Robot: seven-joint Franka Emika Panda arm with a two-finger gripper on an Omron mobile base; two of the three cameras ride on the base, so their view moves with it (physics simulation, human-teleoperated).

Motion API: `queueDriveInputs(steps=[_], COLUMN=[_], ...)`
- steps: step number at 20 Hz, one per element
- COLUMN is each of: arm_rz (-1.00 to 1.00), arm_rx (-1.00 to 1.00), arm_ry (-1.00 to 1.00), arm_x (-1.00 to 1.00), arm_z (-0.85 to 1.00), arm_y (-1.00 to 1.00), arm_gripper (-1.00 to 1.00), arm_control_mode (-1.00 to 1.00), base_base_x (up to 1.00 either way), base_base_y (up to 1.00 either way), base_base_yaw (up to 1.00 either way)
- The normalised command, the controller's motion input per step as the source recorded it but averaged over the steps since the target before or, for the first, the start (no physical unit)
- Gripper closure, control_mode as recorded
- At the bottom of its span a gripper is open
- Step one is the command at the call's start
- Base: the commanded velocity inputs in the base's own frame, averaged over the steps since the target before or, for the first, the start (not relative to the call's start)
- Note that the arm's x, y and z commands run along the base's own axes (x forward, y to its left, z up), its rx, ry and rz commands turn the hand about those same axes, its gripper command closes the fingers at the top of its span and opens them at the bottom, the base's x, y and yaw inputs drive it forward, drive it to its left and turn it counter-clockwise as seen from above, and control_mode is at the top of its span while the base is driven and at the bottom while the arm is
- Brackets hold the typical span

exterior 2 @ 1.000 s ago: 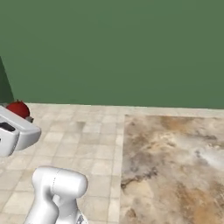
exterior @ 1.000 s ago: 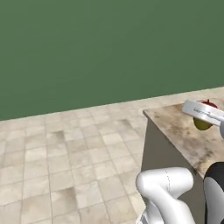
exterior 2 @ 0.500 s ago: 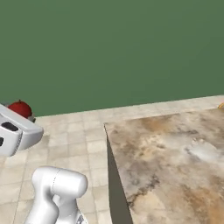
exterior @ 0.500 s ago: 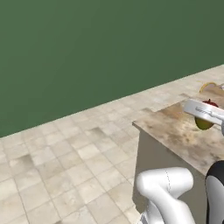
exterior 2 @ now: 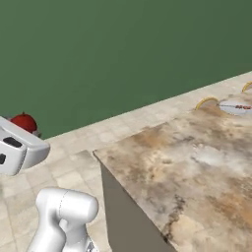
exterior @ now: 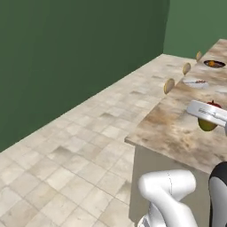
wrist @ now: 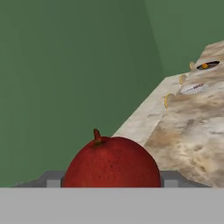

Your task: Pick up the orange and mango from the fridge and place one fruit on each plate on the dining counter.

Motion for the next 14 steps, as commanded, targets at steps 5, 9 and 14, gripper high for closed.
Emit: queueDriveInputs(steps=[5, 9, 14], arm_rz=[0.00, 0.00, 0.00], arm_rx=[0.00, 0.00, 0.00], arm_ry=[0.00, 0.00, 0.00], arm_x=[0.00, 0.00, 0.00], arm_z=[0.00, 0.00, 0.00], arm_y=[0.00, 0.00, 0.00], arm_gripper=[1.00, 1.00, 1.00], arm_control_mode=[1.00, 1.00, 1.00], base_base_x=[0.76, 0.77, 0.75], base_base_y=[0.63, 0.66, 0.84], base_base_yaw=[-0.60, -0.57, -0.47])
